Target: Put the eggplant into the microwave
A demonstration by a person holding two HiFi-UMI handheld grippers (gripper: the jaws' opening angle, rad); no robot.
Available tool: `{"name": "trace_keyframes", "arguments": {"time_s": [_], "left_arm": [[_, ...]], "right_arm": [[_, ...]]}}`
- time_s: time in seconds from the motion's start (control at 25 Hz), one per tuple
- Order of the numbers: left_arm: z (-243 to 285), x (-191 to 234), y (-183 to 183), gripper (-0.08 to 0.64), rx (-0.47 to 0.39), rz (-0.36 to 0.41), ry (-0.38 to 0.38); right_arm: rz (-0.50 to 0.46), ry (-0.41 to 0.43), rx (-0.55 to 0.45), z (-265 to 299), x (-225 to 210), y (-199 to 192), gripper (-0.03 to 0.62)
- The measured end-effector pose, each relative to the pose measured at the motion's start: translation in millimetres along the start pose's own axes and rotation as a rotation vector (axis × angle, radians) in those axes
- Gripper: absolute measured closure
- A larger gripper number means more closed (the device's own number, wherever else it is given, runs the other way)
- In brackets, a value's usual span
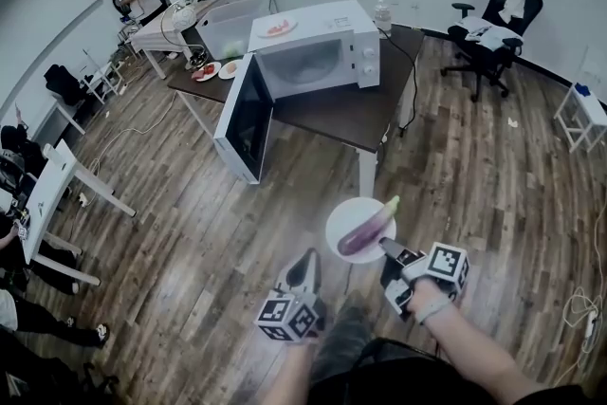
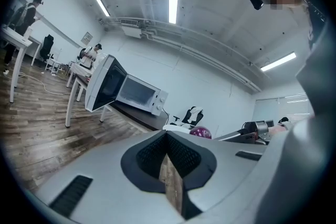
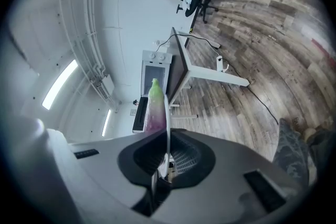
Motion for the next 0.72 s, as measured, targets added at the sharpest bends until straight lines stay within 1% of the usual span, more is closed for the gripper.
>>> {"name": "trace_keyframes", "arguments": {"time_s": [0.24, 0.48, 0.72], "left_arm": [[35, 9, 10, 0.560, 0.003, 0.001, -0.014], [81, 19, 30, 0.560, -0.010, 0.027, -0.055], [130, 30, 50, 0.560, -0.006, 0.043, -0.096]], "right_arm": [[-0.001, -0.006, -0.002, 25, 5, 26, 0.580], [-0.007, 0.007, -0.015, 59, 16, 52, 0.580], [-0.003, 0.018, -0.028, 97, 29, 80, 0.580]]}}
Point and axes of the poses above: the fingertips, and each gripper's own axes: z forward along the fingers, x to its left, y out of its top, the point moved 9 cm from there along -z, backward along the fingers, and after that the axes turned 3 degrees about y, right-handed, at the moved point
